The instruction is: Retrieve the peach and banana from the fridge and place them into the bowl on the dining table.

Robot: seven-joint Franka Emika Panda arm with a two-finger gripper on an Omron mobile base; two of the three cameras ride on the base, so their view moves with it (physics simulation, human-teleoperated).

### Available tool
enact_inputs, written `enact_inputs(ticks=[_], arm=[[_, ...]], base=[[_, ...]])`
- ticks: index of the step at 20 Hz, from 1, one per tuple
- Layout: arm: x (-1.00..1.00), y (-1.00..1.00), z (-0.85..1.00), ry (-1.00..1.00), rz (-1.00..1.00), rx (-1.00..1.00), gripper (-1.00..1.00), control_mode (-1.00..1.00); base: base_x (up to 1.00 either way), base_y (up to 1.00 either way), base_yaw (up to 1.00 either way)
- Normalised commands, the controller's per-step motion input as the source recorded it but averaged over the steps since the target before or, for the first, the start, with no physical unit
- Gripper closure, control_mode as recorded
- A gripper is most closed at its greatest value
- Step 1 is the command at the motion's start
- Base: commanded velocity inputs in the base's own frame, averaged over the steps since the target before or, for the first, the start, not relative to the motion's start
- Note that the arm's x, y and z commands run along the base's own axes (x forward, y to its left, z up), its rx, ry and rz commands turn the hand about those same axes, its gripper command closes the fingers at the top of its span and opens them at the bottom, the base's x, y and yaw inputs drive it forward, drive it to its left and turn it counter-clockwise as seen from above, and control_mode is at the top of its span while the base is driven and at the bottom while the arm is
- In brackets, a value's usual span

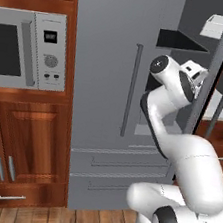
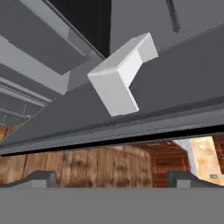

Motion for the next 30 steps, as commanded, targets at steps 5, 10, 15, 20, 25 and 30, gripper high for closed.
enact_inputs(ticks=[5,10,15,20,25,30], arm=[[0.55,-0.11,0.05,0.01,0.00,-0.15,-1.00,-1.00],[0.87,-0.36,0.00,0.01,0.00,-0.06,-1.00,-1.00],[0.87,-0.60,0.00,0.07,0.00,0.00,-1.00,-1.00],[0.93,-0.82,0.00,0.13,0.01,0.00,-1.00,-1.00],[-0.12,-0.83,-0.05,0.08,-0.08,0.00,-1.00,-1.00],[-1.00,-1.00,-0.10,0.00,-0.21,0.03,-1.00,-1.00]], base=[[0.00,0.00,0.00],[0.00,0.00,0.00],[0.00,0.00,0.00],[0.00,0.00,0.00],[0.00,0.00,0.00],[0.00,0.00,0.00]])
